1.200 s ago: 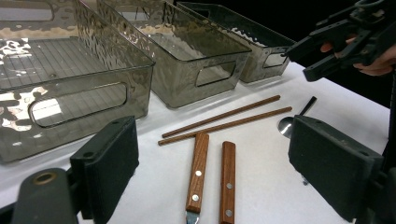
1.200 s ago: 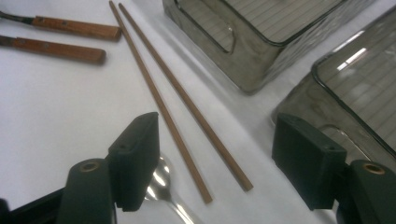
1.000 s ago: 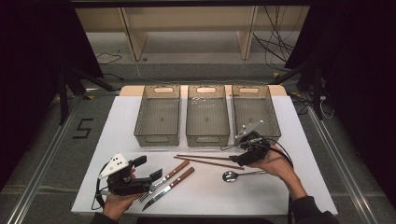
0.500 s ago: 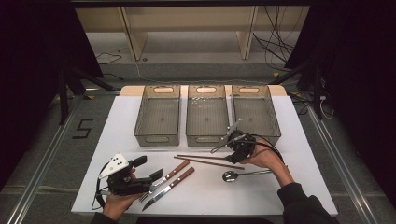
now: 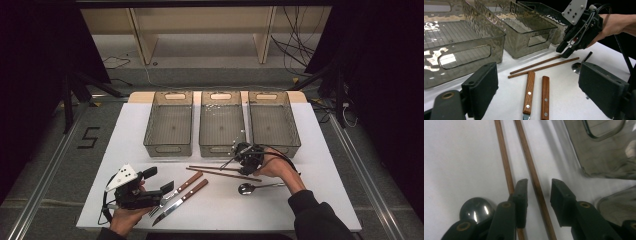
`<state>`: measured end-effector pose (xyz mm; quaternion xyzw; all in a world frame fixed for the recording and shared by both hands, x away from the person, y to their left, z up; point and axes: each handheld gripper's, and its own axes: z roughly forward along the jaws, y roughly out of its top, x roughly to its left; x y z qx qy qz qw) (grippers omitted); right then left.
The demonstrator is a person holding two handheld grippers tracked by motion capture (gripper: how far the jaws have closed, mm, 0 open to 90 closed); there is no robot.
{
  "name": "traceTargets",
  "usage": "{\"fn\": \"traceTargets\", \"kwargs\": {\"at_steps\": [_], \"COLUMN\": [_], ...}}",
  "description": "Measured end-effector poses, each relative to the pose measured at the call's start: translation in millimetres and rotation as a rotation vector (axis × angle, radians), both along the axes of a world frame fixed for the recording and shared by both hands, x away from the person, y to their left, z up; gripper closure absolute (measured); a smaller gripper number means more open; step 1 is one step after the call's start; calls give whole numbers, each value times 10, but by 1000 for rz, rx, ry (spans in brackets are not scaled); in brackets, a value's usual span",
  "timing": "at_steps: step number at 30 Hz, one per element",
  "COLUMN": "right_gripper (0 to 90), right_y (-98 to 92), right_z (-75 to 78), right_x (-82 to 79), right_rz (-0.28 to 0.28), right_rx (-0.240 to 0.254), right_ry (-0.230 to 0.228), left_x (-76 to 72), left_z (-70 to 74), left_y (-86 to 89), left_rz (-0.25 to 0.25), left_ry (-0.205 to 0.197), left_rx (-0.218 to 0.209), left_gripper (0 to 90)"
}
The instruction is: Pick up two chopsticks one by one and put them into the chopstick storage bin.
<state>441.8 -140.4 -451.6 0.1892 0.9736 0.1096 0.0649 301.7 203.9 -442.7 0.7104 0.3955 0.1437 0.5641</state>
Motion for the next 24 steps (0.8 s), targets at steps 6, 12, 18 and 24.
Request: {"fn": "traceTargets", "kwargs": {"at_steps": [6, 12, 18, 24], "right_gripper": [734, 776, 792, 834], "right_y": [-12, 23, 83, 161], "right_z": [-20, -27, -25, -25], "right_x": [39, 63, 88, 83], "right_rz": [20, 37, 65, 121], "right_rx": [-40, -73, -116, -167], "right_ry": [28, 49, 68, 72], "left_x": [1, 3, 0, 0], "left_z": [0, 0, 1, 3], "left_y": [-1, -3, -4, -4], "left_rz": [-1, -1, -1, -1], "left_ry": [1, 1, 0, -3], "left_rx": [1, 4, 3, 2], "left_gripper": [156, 156, 156, 156]}}
